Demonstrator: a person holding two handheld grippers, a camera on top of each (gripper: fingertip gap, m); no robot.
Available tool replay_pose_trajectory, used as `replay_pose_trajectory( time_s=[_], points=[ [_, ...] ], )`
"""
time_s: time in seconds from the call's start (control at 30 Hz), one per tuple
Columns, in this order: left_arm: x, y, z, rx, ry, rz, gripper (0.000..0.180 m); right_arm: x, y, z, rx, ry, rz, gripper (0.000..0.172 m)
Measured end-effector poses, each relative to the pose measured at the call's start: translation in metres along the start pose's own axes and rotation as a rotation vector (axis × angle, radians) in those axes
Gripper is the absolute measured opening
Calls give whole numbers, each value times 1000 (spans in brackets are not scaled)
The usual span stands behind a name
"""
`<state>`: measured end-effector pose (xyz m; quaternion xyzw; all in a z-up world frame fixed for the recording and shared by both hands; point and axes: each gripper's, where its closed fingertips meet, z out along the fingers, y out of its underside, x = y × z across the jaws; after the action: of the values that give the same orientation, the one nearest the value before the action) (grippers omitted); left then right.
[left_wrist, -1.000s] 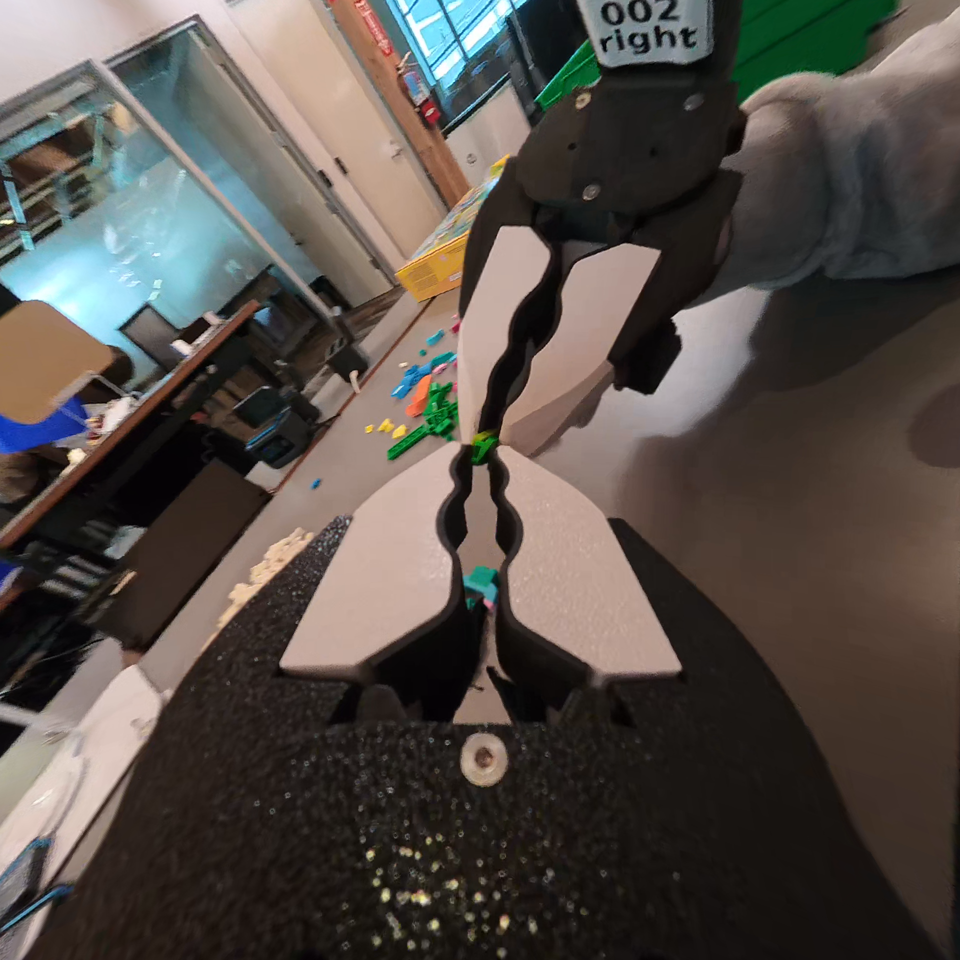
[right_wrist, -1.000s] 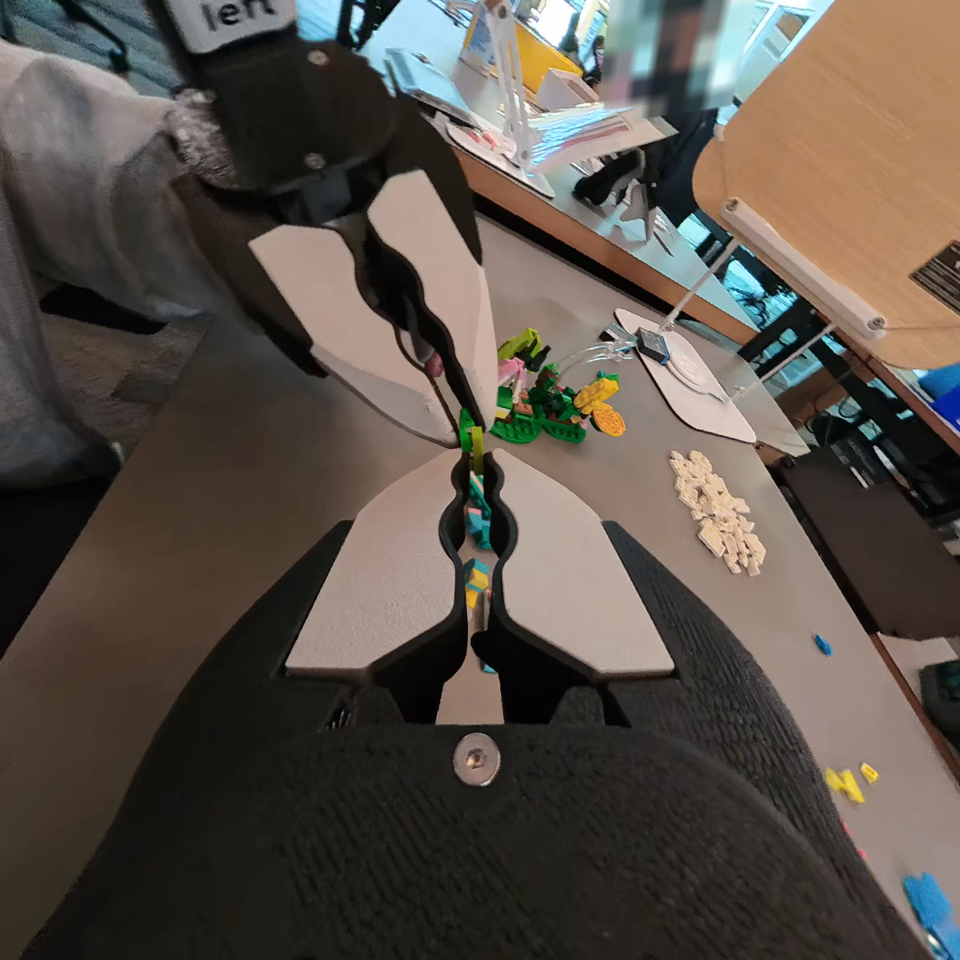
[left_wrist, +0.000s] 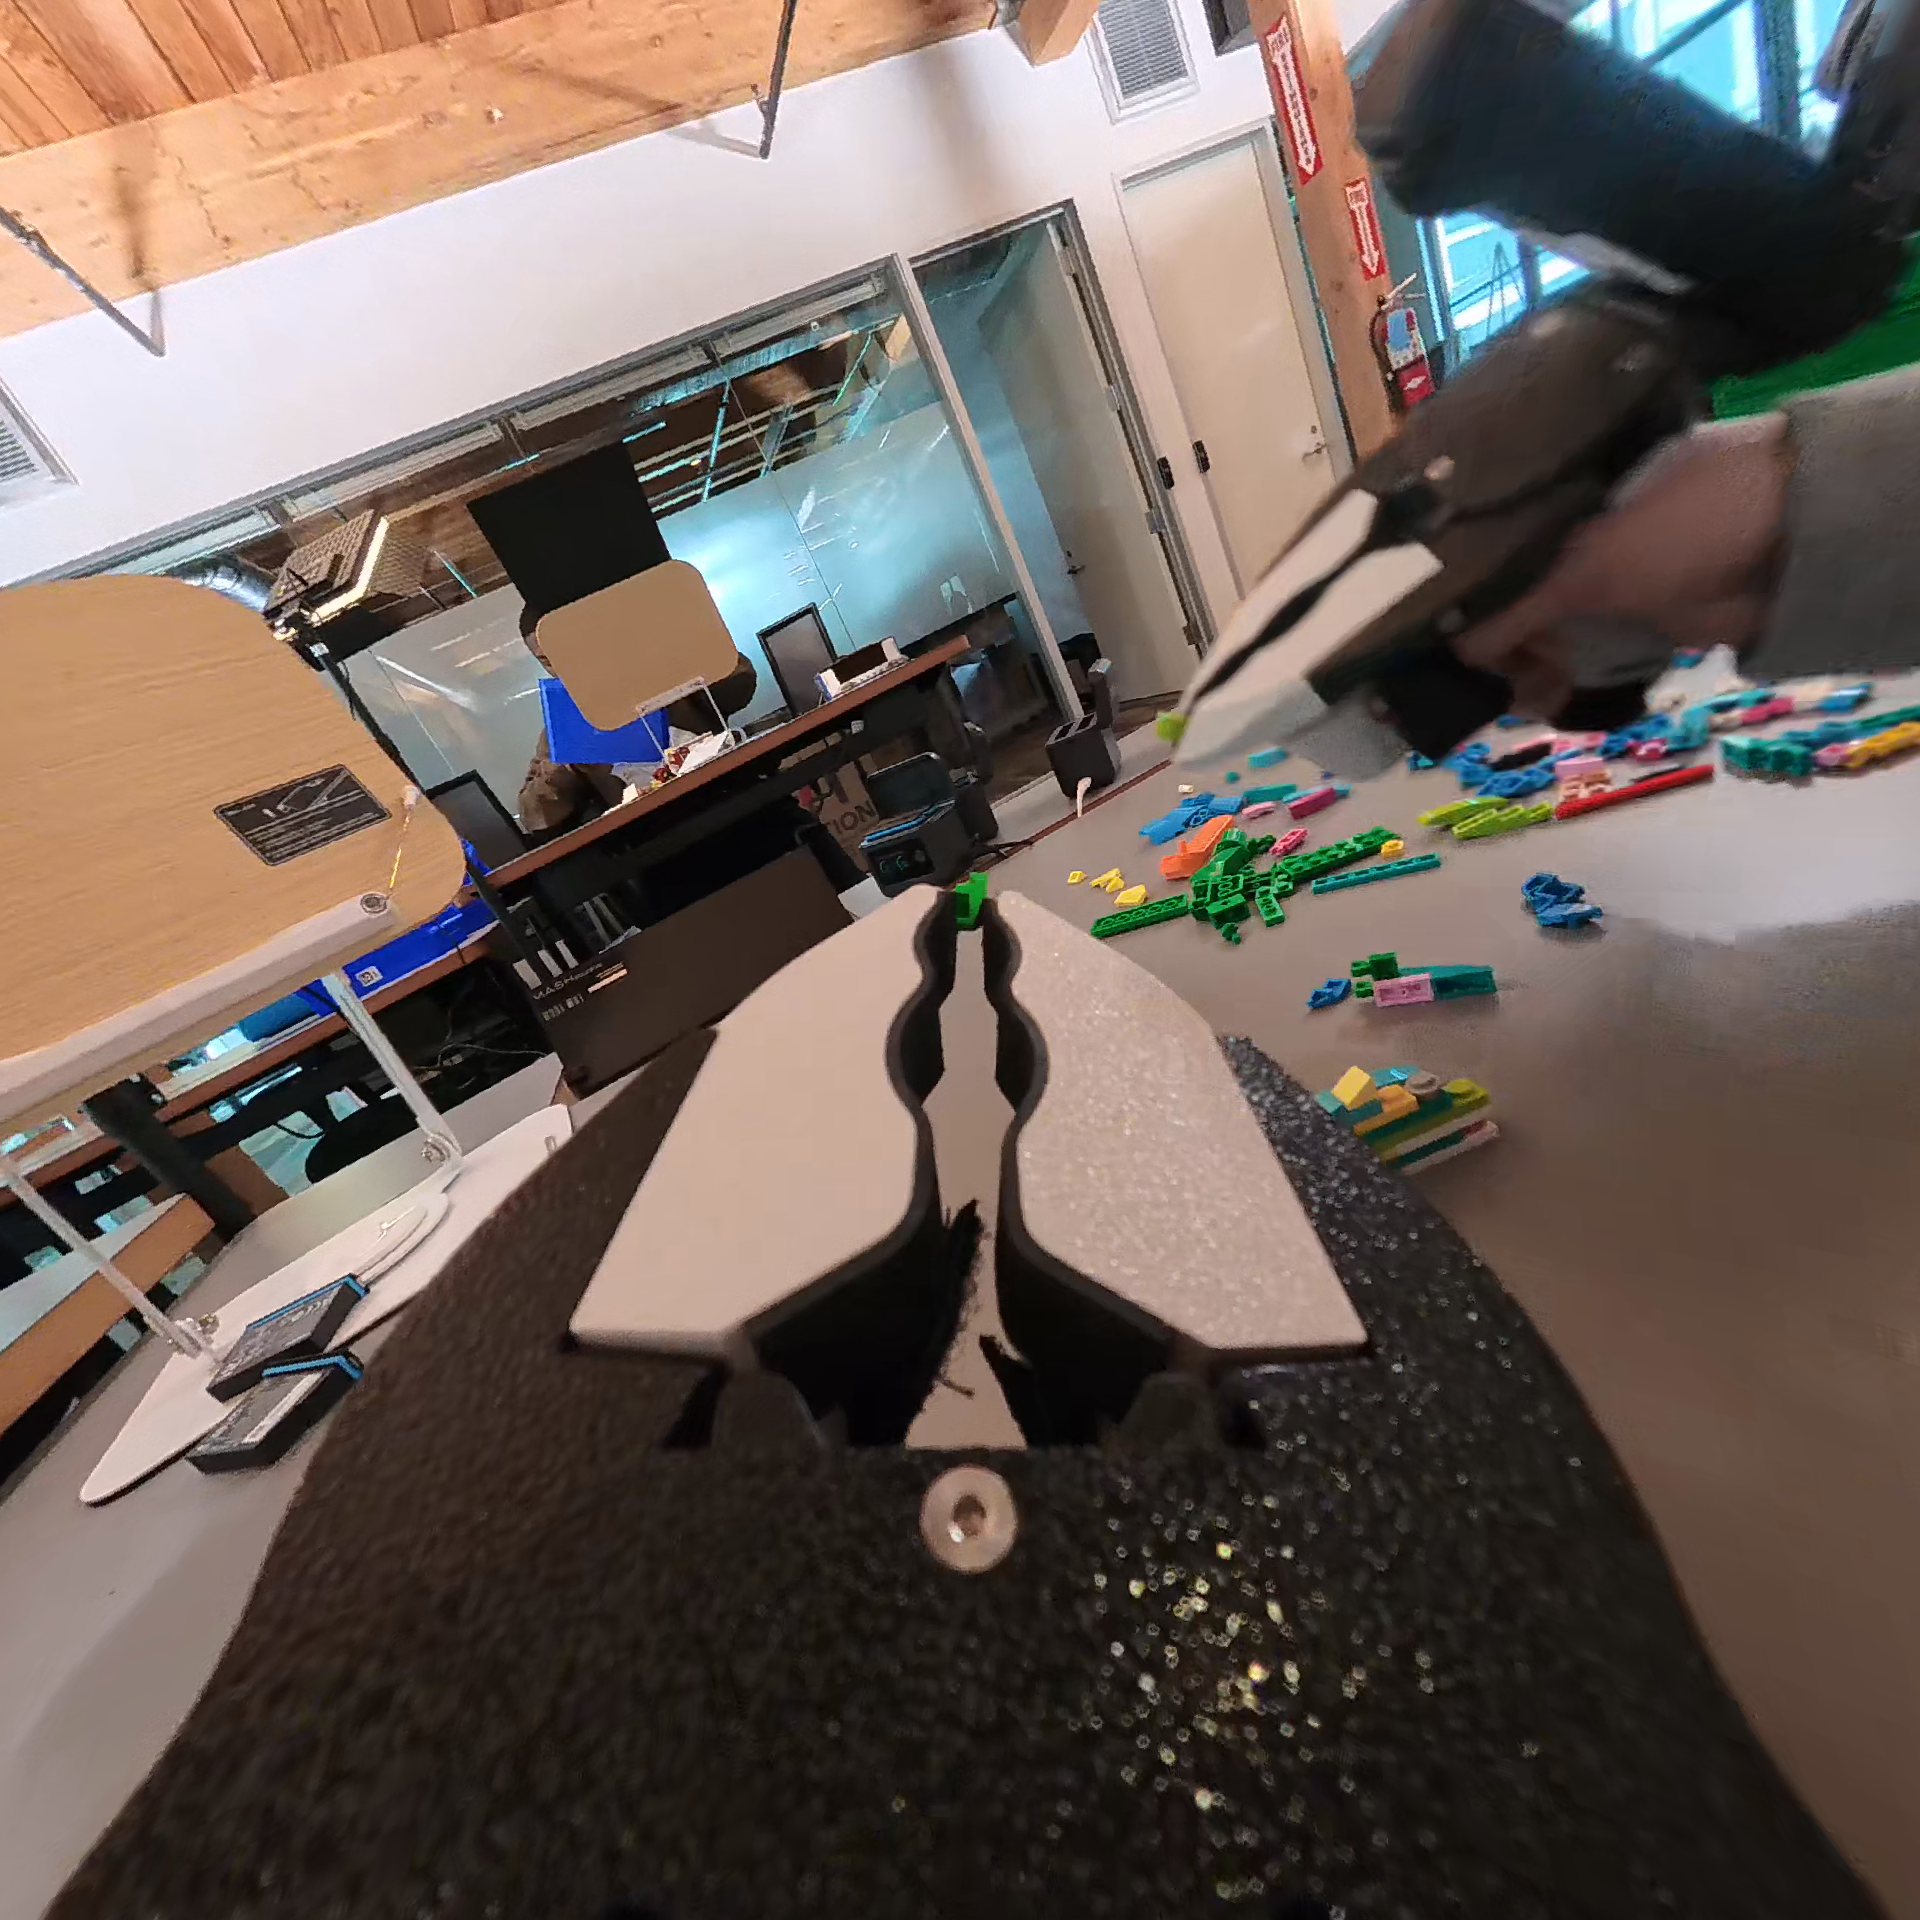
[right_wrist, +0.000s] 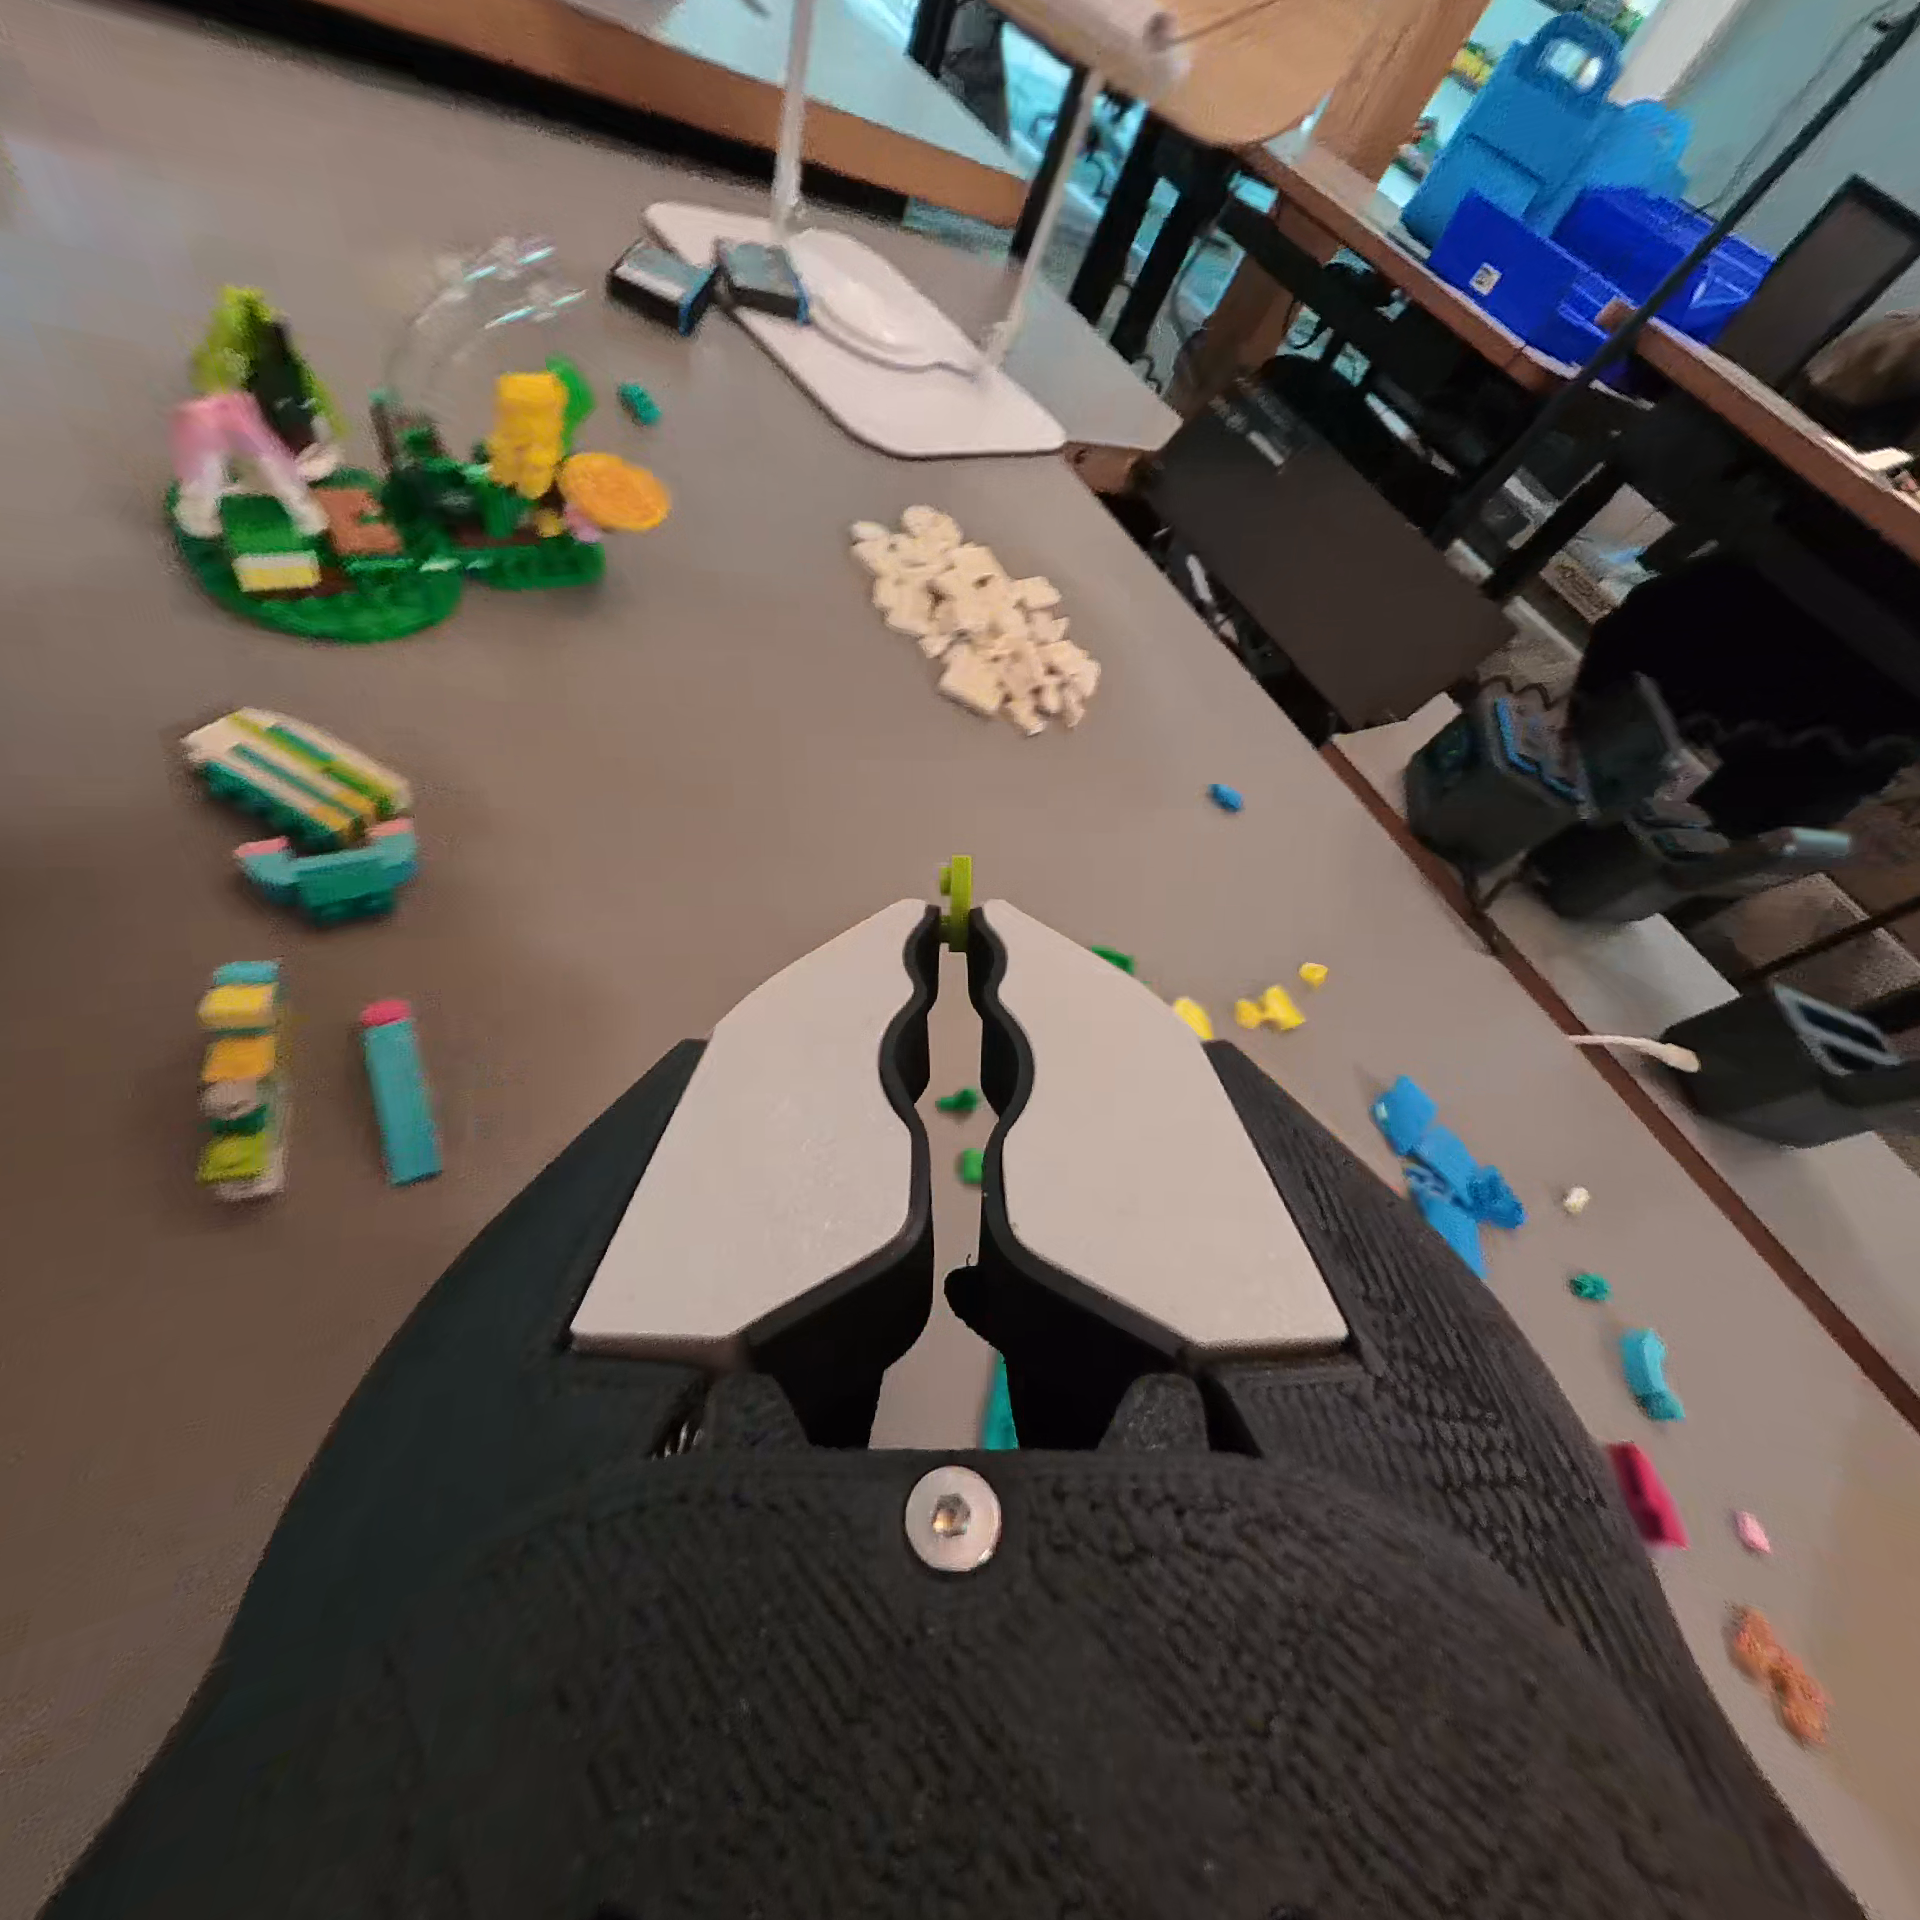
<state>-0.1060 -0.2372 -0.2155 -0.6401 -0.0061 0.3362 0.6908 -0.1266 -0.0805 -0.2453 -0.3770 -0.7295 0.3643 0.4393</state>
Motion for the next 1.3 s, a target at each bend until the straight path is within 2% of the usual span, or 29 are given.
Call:
replay_pose_trajectory(
  time_s=[0.07, 0.17, 0.3, 0.37, 0.47, 0.67, 0.8, 0.87, 0.97, 1.0, 1.1, 1.13, 1.2, 1.3],
  points=[
    [3, 0, 1, -2, 8, 19, 5, 19, -2, 12, -34, -39, -7, 3],
    [5, 1, 1, -8, 15, 39, 5, 34, 4, 49, -152, -164, -47, 3],
    [1, 2, 0, -12, 0, 24, 5, 16, 16, 96, -261, -450, -125, 3],
    [-1, 2, 0, -11, -4, 4, 5, 8, 26, 111, -336, -526, -223, 3],
    [-3, 3, 0, -12, -9, -14, 5, 2, 32, 126, -391, -565, -326, 3],
    [-3, 4, 0, -18, -3, -26, 5, -4, 43, 138, -485, -600, -347, 4],
    [-5, 5, 0, -20, -6, -40, 5, -2, 39, 137, -474, -564, -299, 20],
    [-5, 5, 0, -21, -8, -48, 5, 3, 33, 133, -441, -508, -271, 29],
    [-5, 5, 0, -21, 0, -52, 5, -2, 8, 109, -292, -480, -190, 30],
    [-3, 5, 0, -21, 15, -56, 5, -13, -4, 94, -227, -524, -130, 29],
    [10, -1, 0, 18, 115, -88, 5, -72, -53, 26, 39, -850, 80, 24],
    [20, -7, -2, 56, 196, -117, 5, -86, -65, 5, 122, -912, 79, 23],
    [39, -20, -9, 128, 366, -206, 5, -111, -78, -26, 245, -938, -38, 20],
    [55, -29, -17, 168, 543, -332, 4, -140, -80, -53, 286, -940, -208, 15]
  ],
)
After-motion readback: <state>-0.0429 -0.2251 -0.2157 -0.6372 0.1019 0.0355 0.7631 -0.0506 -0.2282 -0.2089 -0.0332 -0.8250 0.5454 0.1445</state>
